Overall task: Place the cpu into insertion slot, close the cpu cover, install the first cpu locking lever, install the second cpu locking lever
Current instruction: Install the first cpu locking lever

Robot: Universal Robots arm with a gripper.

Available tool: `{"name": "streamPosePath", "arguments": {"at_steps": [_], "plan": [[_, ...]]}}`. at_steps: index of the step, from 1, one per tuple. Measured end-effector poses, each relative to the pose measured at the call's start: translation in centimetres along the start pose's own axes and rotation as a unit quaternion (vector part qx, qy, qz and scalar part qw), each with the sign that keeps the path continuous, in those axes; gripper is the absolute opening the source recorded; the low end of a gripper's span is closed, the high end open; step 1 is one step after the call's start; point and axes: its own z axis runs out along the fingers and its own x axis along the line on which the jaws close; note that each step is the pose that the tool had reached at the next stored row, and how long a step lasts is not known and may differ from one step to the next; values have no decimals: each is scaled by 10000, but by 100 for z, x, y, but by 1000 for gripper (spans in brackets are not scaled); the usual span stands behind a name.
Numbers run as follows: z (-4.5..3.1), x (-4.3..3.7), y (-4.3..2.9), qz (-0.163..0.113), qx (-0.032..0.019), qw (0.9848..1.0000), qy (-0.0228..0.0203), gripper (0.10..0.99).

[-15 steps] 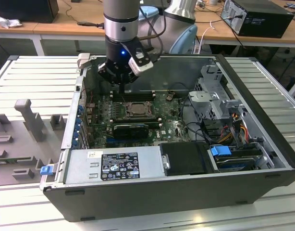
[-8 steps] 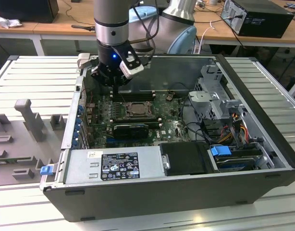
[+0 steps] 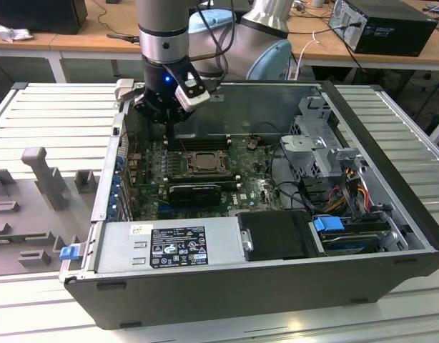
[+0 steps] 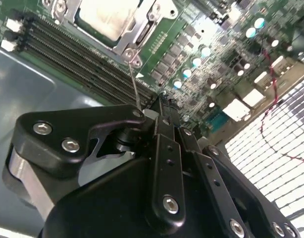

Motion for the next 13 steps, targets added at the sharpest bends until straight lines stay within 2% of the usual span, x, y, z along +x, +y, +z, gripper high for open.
{"name": "streamPosePath", "arguments": {"at_steps": [13], "plan": [[4,-103,1,0,0,10000,0,106]]}}
